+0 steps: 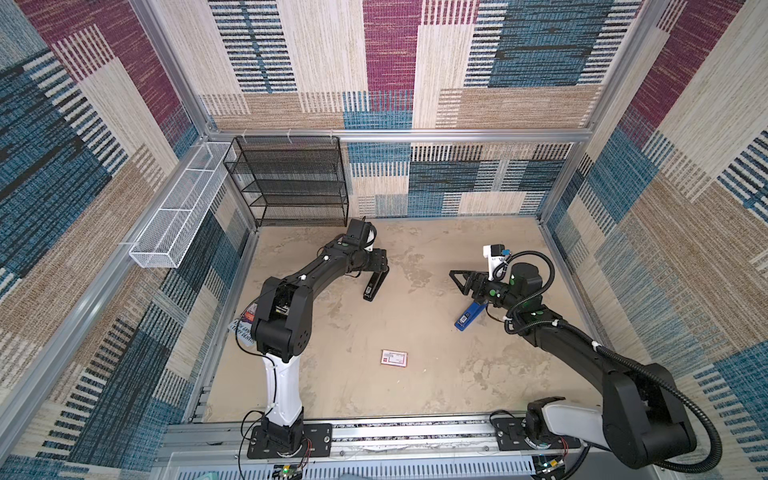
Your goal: Load the staples into the stapler
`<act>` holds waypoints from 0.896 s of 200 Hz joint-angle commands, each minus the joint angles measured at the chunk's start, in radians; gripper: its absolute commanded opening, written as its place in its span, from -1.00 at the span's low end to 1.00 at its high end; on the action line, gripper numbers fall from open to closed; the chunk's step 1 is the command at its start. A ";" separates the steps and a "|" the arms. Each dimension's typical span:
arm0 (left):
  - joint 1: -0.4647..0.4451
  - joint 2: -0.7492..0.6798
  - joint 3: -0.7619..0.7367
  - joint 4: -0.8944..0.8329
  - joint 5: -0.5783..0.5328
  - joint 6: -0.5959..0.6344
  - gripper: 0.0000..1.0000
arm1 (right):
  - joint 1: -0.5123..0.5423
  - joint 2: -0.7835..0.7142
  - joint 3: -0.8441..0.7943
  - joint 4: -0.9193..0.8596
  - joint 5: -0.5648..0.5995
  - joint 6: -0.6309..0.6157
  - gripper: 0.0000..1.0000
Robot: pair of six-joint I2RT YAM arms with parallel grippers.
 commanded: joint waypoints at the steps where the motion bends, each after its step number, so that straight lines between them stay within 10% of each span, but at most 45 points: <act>1: -0.006 0.060 0.088 -0.115 -0.009 0.075 0.41 | 0.003 0.012 0.003 -0.016 0.006 -0.001 0.53; 103: -0.069 0.217 0.268 -0.246 -0.017 0.148 -0.19 | 0.021 0.085 0.021 -0.003 0.007 0.013 0.50; 179: -0.141 0.171 0.268 -0.269 -0.064 0.247 -1.00 | 0.031 0.256 0.103 0.048 -0.082 0.072 0.28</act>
